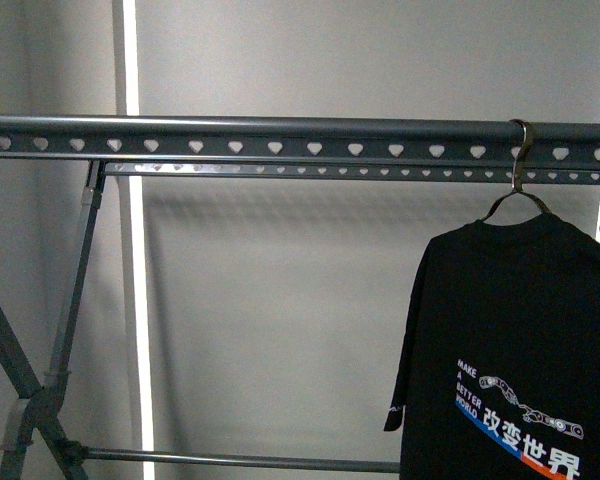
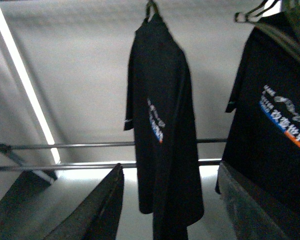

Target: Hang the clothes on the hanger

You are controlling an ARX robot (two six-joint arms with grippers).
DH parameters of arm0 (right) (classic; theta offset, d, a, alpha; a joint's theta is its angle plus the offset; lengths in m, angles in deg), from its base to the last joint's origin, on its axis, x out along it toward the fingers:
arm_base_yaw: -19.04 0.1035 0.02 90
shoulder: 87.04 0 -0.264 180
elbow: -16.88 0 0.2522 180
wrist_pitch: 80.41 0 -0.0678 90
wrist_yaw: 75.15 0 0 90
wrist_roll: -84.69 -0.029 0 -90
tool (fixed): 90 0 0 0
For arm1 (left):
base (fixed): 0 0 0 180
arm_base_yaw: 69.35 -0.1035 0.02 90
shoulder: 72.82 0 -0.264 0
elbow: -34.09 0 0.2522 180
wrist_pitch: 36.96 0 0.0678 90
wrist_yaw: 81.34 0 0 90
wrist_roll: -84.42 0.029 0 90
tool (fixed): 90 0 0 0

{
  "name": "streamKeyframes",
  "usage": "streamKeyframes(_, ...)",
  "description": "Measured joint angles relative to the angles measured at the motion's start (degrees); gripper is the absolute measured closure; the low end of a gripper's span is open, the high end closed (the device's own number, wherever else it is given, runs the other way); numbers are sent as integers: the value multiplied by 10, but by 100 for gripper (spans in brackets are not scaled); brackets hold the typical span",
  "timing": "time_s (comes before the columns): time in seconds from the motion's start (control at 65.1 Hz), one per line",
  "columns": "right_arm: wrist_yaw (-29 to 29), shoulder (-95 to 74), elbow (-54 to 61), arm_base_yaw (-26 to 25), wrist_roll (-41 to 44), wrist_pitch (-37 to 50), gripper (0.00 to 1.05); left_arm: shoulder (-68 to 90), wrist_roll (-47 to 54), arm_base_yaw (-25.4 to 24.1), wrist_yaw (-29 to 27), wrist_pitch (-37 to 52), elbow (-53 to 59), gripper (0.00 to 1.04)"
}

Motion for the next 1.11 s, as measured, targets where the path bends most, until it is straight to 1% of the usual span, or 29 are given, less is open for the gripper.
streamKeyframes(0.077,-1,12,14,10,6,6,64,0,0,0,0,0,0,101)
streamKeyframes(0.108,-4,19,20,11,8,10,71,0,0,0,0,0,0,101)
streamKeyframes(0.169,-6,28,29,12,9,14,82,0,0,0,0,0,0,101)
streamKeyframes(0.246,-6,37,44,12,10,18,98,0,0,0,0,0,0,101)
streamKeyframes(0.277,-6,39,49,12,10,19,103,0,0,0,0,0,0,101)
streamKeyframes(0.292,-6,40,51,12,12,20,103,0,0,0,0,0,0,101)
streamKeyframes(0.338,-6,45,58,12,12,21,102,0,0,0,0,0,0,101)
streamKeyframes(0.845,-7,80,101,12,12,31,102,0,0,0,0,0,0,101)
streamKeyframes(0.953,-7,101,124,12,12,34,102,0,0,0,0,0,0,101)
streamKeyframes(1.107,-6,101,125,12,12,34,102,0,0,0,0,0,0,101)
